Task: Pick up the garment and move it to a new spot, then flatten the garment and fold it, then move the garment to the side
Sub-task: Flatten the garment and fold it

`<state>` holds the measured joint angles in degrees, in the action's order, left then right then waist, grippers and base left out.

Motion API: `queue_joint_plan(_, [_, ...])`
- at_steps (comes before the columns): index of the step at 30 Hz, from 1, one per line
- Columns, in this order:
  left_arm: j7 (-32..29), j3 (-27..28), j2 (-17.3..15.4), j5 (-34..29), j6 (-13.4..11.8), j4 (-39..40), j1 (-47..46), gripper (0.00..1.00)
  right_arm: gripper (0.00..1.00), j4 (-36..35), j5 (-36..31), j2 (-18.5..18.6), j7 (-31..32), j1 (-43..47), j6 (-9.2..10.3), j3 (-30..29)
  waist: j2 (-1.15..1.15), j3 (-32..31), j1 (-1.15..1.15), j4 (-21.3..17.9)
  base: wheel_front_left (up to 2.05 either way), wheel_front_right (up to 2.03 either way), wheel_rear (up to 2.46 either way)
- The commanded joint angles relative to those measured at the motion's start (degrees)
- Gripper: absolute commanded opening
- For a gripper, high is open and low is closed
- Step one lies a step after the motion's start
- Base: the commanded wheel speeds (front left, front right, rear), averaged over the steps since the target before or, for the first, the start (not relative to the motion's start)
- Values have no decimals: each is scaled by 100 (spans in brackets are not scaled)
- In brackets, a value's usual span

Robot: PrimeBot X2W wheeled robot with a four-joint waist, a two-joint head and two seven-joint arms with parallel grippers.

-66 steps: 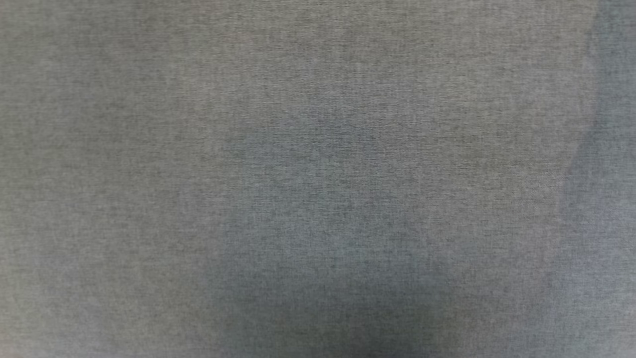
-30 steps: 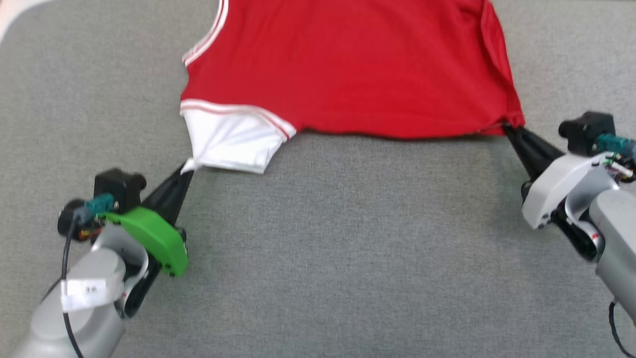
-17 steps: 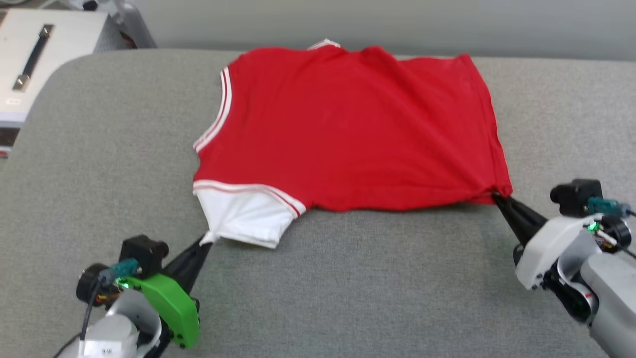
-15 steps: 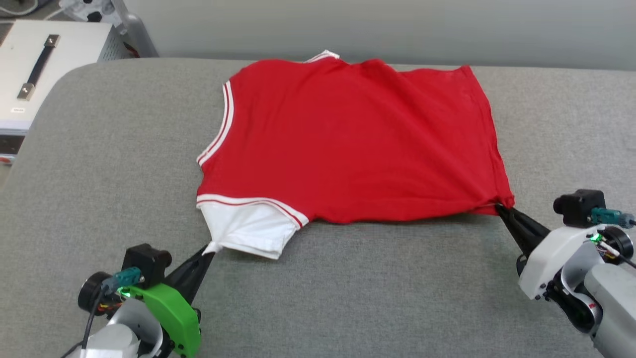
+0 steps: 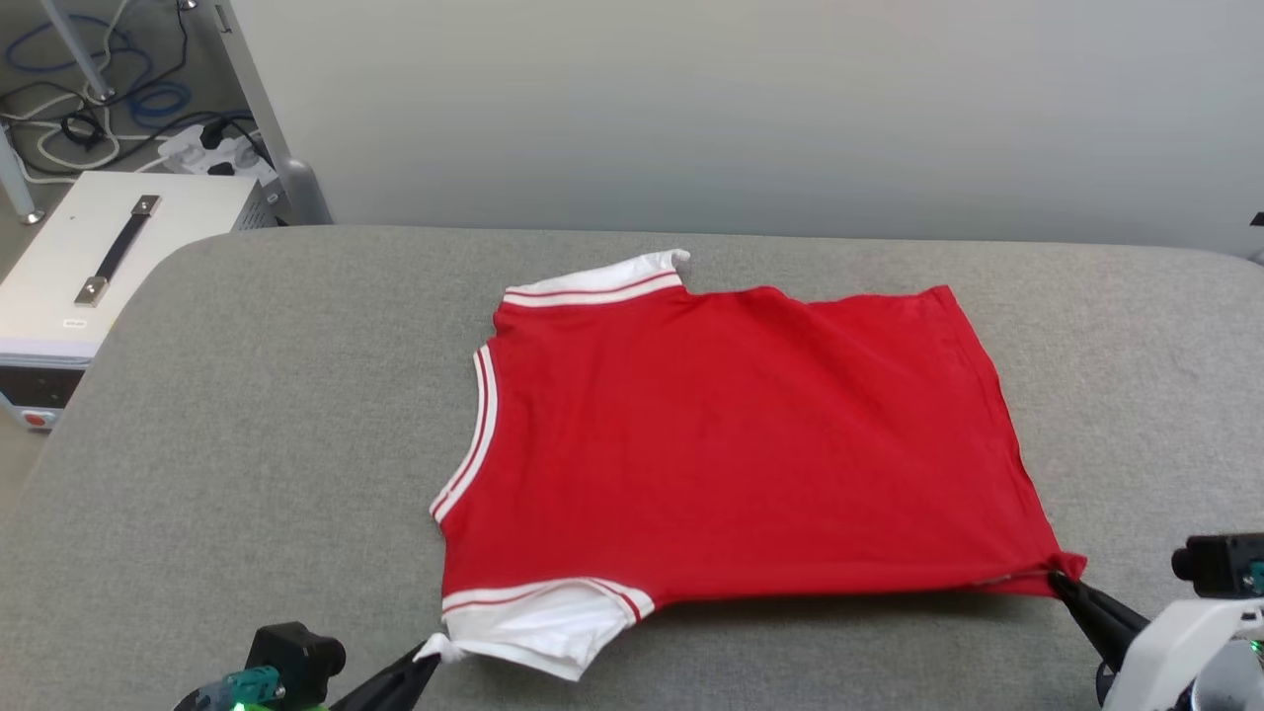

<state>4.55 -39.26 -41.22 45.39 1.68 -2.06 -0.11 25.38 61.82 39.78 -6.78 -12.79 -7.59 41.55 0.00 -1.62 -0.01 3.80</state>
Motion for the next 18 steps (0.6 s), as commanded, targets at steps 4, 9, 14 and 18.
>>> queue_joint_plan(4, [-24,-40,-115,93,-62,163,258,0,0,-252,140,197,212,568,10,-236,0,-172,1,-13,0,0,0])
queue_joint_plan(9, [-134,-127,-267,213,13,321,503,0,0,-677,146,362,620,1146,10,-426,0,-262,1,-36,0,0,0])
queue_joint_plan(14, [-324,-255,-506,283,57,574,779,0,0,-1073,71,511,1017,1673,10,-726,0,-284,1,-39,0,0,0])
queue_joint_plan(18, [-363,-238,-609,285,29,757,798,0,0,-1389,-72,495,1122,1936,10,-1178,0,-253,1,-38,0,0,0])
